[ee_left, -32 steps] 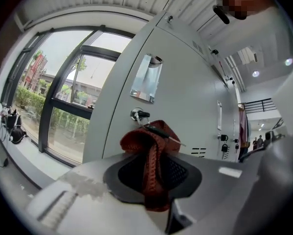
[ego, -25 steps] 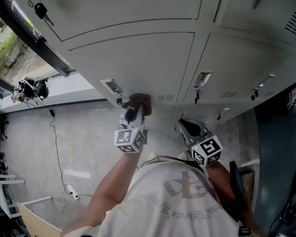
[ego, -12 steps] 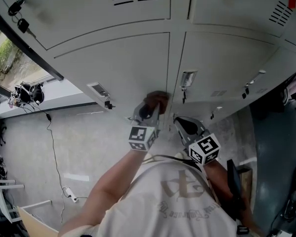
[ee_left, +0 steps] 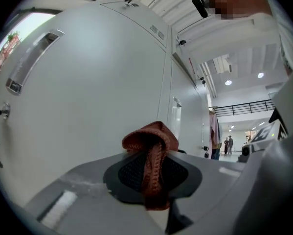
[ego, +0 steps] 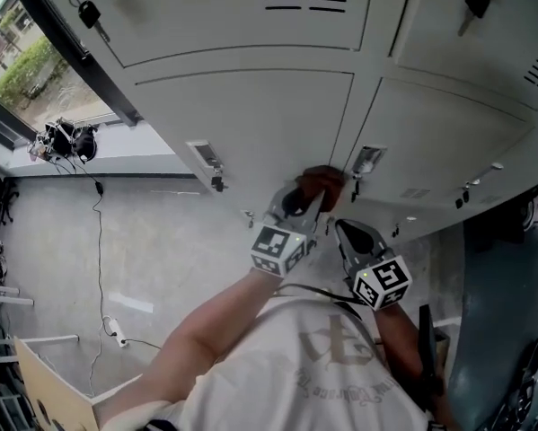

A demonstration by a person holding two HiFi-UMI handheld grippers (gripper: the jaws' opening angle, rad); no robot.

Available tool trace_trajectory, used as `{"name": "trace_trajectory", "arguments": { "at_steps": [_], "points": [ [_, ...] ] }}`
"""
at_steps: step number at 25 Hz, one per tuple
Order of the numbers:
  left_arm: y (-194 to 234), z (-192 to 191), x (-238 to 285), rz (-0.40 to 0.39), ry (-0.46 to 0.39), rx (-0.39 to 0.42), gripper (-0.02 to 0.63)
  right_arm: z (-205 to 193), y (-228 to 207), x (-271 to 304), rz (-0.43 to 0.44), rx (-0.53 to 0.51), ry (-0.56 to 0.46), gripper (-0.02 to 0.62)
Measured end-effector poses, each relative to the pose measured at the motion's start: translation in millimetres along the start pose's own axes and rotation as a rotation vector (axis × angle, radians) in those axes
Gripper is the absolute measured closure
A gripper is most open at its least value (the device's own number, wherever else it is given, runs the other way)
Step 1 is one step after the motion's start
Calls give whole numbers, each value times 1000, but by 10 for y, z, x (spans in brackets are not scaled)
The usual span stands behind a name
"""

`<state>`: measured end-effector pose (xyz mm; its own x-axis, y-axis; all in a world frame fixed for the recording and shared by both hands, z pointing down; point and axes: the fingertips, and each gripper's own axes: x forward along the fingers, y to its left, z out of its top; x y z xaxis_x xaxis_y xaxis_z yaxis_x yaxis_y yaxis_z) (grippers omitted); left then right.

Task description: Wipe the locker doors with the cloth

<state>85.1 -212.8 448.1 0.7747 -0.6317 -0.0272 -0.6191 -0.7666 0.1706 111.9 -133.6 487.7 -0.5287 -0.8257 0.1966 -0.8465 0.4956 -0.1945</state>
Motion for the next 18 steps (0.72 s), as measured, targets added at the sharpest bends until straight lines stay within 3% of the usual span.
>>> {"name": "trace_trajectory", "arguments": {
  "at_steps": [3, 10, 18],
  "points": [
    [234, 48, -175, 79, -32, -32, 535, 15, 114, 127, 44, 0, 2, 588],
    [969, 11, -752, 312, -104, -191, 535, -15, 309, 376, 122, -22, 20, 588],
    [1447, 11, -1137, 426, -208, -378, 534, -45, 475, 537, 165, -24, 33, 588]
  ]
}}
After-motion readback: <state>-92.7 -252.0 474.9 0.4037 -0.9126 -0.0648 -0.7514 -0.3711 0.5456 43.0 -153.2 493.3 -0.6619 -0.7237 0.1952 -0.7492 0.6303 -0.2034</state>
